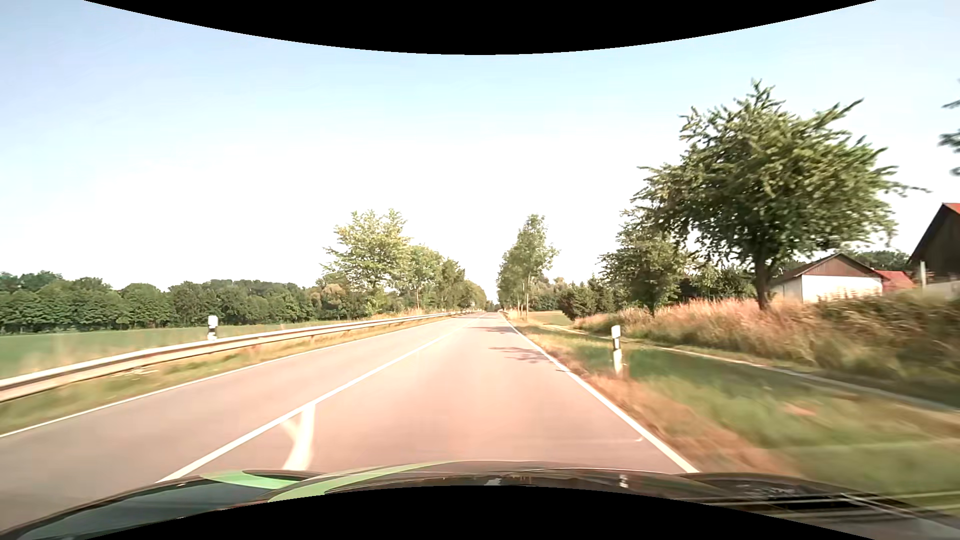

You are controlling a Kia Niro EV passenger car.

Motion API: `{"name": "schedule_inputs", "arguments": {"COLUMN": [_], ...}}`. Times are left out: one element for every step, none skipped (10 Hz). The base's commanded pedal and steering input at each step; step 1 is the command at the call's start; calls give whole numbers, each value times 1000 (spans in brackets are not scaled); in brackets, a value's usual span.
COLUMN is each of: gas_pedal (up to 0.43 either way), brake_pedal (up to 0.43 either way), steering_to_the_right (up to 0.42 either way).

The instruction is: Follow the waypoints while adhering to traffic rules and regulations

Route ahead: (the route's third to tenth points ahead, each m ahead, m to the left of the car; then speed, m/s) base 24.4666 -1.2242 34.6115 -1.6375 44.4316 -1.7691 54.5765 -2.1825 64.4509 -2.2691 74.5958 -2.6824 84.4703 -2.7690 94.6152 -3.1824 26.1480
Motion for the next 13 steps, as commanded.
{"name": "schedule_inputs", "arguments": {"gas_pedal": [248,248,248,248,248,248,248,248,248,248,248,248,248], "brake_pedal": [0,0,0,0,0,0,0,0,0,0,0,0,0], "steering_to_the_right": [1,2,2,3,4,5,5,5,5,5,5,4,4]}}
